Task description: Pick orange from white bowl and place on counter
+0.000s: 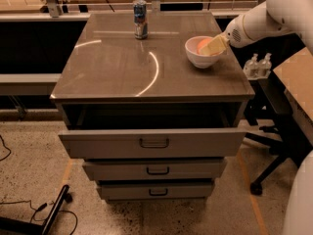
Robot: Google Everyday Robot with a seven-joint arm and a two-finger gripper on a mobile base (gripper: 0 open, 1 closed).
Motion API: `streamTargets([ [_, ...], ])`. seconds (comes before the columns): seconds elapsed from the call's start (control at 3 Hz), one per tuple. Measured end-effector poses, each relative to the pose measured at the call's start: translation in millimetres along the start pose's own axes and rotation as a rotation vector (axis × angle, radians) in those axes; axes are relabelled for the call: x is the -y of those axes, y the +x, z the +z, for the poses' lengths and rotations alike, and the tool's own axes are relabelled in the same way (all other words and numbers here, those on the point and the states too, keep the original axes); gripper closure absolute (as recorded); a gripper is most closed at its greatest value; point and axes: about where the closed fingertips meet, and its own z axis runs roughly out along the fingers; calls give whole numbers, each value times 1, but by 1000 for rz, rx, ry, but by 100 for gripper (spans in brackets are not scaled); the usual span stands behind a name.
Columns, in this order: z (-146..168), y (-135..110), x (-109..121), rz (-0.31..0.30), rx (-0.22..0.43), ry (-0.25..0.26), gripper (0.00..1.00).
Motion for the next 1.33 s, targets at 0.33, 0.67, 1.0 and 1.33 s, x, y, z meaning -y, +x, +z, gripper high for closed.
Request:
streamTargets([
  [0.33, 2, 2, 5, -8, -16, 2, 16],
  [0.67, -2, 1, 12, -24, -38, 18, 0],
  [1.0, -5, -1, 13, -42, -59, 23, 0],
  [1.33, -1, -3, 5, -66, -63, -3, 15],
])
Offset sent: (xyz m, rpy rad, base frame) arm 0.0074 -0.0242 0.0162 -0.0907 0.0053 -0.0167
